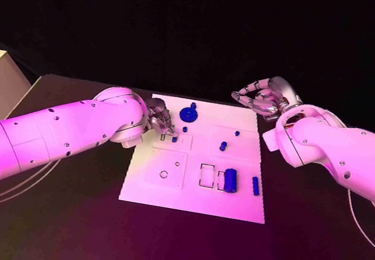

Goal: Assemble the parts on the task board

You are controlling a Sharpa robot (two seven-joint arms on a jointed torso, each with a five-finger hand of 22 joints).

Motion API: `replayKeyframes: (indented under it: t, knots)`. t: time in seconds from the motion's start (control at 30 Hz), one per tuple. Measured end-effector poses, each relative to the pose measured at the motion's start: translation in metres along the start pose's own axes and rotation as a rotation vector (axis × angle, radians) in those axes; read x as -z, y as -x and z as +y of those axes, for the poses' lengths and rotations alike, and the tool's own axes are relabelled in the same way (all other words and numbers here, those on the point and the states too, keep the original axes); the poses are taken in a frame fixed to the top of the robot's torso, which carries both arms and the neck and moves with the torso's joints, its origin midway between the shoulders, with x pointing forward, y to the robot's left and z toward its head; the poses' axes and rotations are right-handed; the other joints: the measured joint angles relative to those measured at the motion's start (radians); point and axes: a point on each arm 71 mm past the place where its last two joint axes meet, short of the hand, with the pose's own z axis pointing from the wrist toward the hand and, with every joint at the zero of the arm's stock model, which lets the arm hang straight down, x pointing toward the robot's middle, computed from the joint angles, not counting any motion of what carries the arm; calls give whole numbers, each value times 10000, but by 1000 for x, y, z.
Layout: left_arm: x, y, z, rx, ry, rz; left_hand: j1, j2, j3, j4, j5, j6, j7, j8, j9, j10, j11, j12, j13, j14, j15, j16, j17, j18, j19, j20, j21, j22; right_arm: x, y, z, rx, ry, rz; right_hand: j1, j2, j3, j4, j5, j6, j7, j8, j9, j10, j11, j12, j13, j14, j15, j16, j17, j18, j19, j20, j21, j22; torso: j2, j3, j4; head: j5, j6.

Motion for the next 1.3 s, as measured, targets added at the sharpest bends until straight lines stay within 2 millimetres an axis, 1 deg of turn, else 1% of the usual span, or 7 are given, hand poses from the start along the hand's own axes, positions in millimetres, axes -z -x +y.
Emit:
replayKeyframes:
  t: [0.27, 0.5, 0.87, 0.93, 1.03, 1.23, 1.3]
  knots:
    - [0, -1, -2, 64, -55, 27, -134, -133, -277, 278, -37, 0, 0, 82, -1, 0, 0, 0, -1, 0, 0, 0, 0, 1, 0, 0, 0, 0, 0, 0, 0, -1, 3, 4, 0, 0, 0, 0, 0, 0, 0, 0, -1, 0, 0, 0, -1, 0, 0, 0, 0, 0, 0, 0, 0, -1, 3, -5, 1, -10, 7]
    - [0, -3, -6, 150, -155, 105, -202, -65, -327, 327, -37, 0, 0, 82, -1, 20, 21, 37, 20, 0, 0, 0, 0, 0, 0, 0, 38, 0, 0, -1, 1, -3, 12, 14, 0, 0, 0, 0, 0, 0, 0, 0, -2, 0, 0, 0, -2, 0, 0, 0, 0, -1, 0, 0, 0, -2, 3, -5, 0, -17, 5]
    - [0, -5, -10, 290, -236, 164, -200, -67, -349, 350, -37, -1, 1, 120, -2, 36, 36, 37, 37, 0, 0, 0, 0, 1, 36, 37, 38, -1, -1, -1, 1, -3, 18, 26, 0, 0, 0, 0, 0, 0, 0, 0, -4, 0, 0, 0, -3, 0, 0, 0, 0, 0, 0, 0, 0, -2, 3, 1, -2, -2, 43]
    - [1, -5, -11, 305, -260, 169, -240, -26, -416, 416, -36, -1, 1, 120, -1, 57, 16, 37, 37, 0, 0, 0, 0, 0, 36, 37, 38, -1, -1, -1, 1, -3, 19, 28, 0, 0, 0, 0, 0, 0, 0, 0, -4, 0, 0, 0, -4, 0, 0, 0, 0, -1, 0, 0, 0, -3, 7, 2, -1, -2, 52]
    - [2, -5, -11, 338, -299, 173, -283, -70, -486, 487, -36, -1, 1, 120, -2, 73, 1, 37, 37, 0, 0, 0, 0, 1, 36, 37, 38, -1, -1, -1, 1, -3, 18, 28, 0, 0, 0, 0, 0, 0, 0, 0, -4, 0, 0, 0, -4, 0, 0, 0, 0, 0, 0, 0, 0, -3, 8, 1, -2, -2, 68]
    - [8, 7, -11, 574, -419, 19, -334, -42, -595, 595, -36, -8, 1, 175, -8, 73, 1, 36, -69, 37, -36, 0, 0, 1, 73, 0, 38, -1, 0, -1, 0, 2, 5, 17, 0, 0, 0, 0, 0, 0, 0, 0, -4, 0, 0, 0, -5, 0, 0, 0, 0, 0, 0, 0, 0, -3, 9, 6, -7, -16, 105]
    - [11, 13, -12, 666, -489, -28, -226, 65, -557, 633, -36, -177, 15, 136, -55, -5, 10, -80, -190, 37, -36, 0, 0, 1, 73, 0, 38, -1, 0, 0, 0, 5, -2, 11, 0, 0, 0, 0, 0, 0, 0, 0, -3, 0, 0, 0, -5, 0, 0, 0, 0, 0, 0, 0, 0, -3, 9, 7, -7, -27, 119]
